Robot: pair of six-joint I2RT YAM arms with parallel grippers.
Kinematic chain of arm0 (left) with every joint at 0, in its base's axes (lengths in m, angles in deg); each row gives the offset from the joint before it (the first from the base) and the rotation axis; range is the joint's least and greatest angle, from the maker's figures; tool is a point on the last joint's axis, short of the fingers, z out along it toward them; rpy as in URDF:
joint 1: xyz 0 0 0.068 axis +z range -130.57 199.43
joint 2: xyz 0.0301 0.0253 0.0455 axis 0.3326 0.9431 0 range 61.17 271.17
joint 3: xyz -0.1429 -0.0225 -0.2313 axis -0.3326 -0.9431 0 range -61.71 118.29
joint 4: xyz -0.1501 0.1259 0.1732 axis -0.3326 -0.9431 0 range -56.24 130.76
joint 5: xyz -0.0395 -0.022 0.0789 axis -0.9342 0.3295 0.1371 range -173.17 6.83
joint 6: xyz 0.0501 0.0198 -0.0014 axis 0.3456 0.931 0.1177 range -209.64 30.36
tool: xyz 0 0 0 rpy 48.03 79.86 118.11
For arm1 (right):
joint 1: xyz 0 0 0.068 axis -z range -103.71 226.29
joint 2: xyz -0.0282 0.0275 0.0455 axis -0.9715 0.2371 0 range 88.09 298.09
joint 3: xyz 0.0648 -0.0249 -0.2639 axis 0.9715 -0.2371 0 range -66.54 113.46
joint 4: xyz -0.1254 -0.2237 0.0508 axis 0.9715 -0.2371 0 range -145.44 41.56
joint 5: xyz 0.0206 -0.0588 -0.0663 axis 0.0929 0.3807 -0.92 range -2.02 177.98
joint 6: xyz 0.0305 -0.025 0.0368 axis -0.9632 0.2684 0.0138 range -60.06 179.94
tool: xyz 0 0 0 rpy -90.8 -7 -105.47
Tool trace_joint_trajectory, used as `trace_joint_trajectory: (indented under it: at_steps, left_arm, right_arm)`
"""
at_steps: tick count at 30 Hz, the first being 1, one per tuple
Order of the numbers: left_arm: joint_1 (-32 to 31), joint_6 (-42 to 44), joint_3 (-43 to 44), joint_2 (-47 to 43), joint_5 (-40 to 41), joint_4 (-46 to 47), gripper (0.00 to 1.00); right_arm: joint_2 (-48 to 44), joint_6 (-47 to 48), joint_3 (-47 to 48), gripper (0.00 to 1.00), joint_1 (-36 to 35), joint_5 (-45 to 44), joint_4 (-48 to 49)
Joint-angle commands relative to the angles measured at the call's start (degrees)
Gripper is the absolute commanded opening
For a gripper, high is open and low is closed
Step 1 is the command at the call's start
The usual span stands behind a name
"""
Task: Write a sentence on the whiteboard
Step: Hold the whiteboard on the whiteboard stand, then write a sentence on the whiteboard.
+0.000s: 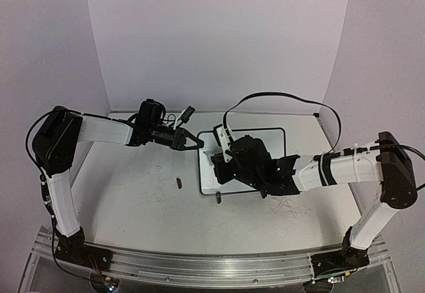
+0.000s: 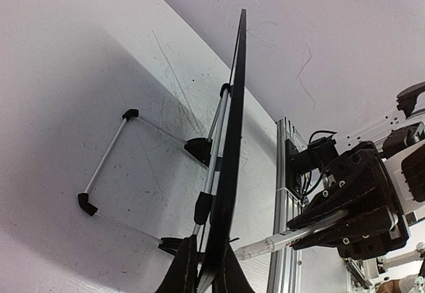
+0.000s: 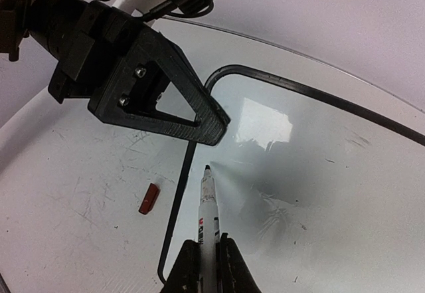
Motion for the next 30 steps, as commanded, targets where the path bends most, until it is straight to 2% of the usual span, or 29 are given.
trace_joint_trajectory:
  at_steps: [1,12,21,30]
  left_arm:
    - [-0.02,-1.05,-0.51,-0.71,1.06,-0.75,0.08]
    - [-0.32,0.87,-1.54,-1.79,3.45,-0.75,0.06]
    - [-4.31,5.74,-6.21,-5.74,11.75,-0.71,0.03]
    - [-5.5,6.9,-10.18,-7.92,16.18,-0.03,0.0]
  right_arm:
    - [0.37,-0.86,1.23,0.0,-0.3,-1.29,1.38]
    - [-6.09,-0.02,-5.18,0.0,-1.01,0.21,5.28]
    - [-11.93,0.41,-11.6,0.0,-1.69,1.98,8.21]
    - [-10.76,0.98,-12.58,0.0,-1.69,0.66,7.05]
